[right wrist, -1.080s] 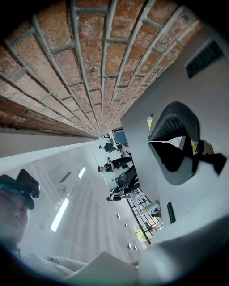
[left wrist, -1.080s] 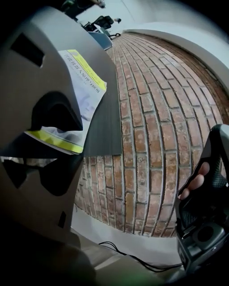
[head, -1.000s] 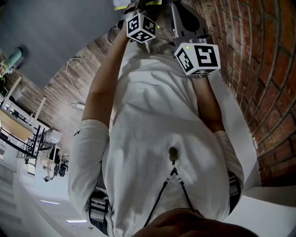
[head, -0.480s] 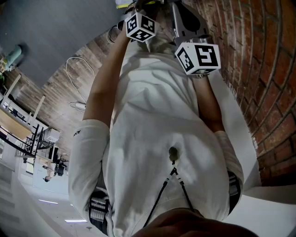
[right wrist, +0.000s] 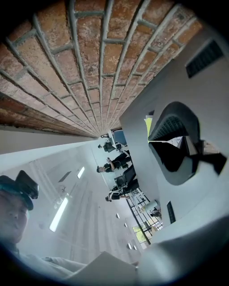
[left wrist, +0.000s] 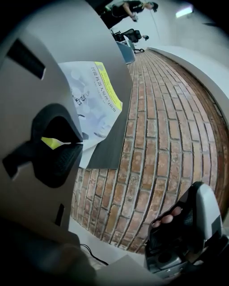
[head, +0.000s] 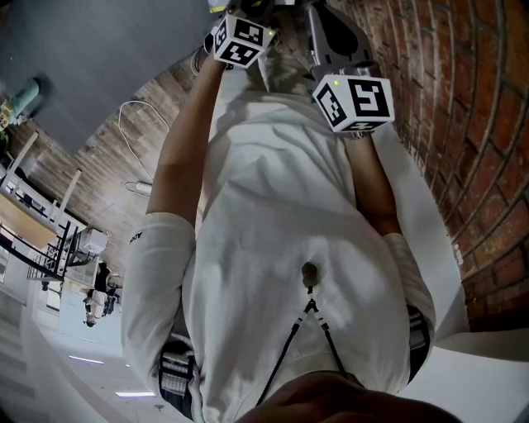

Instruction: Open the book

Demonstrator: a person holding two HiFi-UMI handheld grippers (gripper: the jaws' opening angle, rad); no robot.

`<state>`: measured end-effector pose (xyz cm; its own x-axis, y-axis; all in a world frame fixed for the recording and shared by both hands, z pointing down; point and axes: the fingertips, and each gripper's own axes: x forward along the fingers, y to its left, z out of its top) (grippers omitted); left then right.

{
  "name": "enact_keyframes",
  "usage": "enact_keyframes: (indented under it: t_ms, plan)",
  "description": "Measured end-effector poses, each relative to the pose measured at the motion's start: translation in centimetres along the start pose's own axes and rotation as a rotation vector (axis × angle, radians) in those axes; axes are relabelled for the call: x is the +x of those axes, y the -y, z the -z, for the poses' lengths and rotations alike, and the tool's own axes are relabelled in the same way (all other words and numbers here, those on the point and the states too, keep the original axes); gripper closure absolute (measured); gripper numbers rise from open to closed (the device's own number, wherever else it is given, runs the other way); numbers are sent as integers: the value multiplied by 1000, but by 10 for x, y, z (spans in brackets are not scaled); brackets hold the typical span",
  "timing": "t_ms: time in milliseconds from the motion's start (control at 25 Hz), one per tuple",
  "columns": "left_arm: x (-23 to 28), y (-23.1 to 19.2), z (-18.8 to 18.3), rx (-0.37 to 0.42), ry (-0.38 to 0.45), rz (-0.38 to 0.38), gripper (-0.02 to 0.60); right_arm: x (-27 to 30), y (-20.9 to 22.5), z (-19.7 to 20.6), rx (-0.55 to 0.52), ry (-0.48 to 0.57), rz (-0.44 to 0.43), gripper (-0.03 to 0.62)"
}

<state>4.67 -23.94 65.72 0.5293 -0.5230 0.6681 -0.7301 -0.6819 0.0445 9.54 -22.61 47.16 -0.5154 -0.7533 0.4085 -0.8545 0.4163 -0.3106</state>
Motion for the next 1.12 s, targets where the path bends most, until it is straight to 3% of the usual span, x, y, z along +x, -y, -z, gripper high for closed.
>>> enact_keyframes:
  t_ms: [400, 1120]
  plan:
    - [-4, 12, -4, -103, 32, 36, 558, -1, -6, 2, -6, -1, -4, 556]
    - [-45, -34, 23, -133, 45, -104, 560, 6, -31, 7, -34, -16, -60, 556]
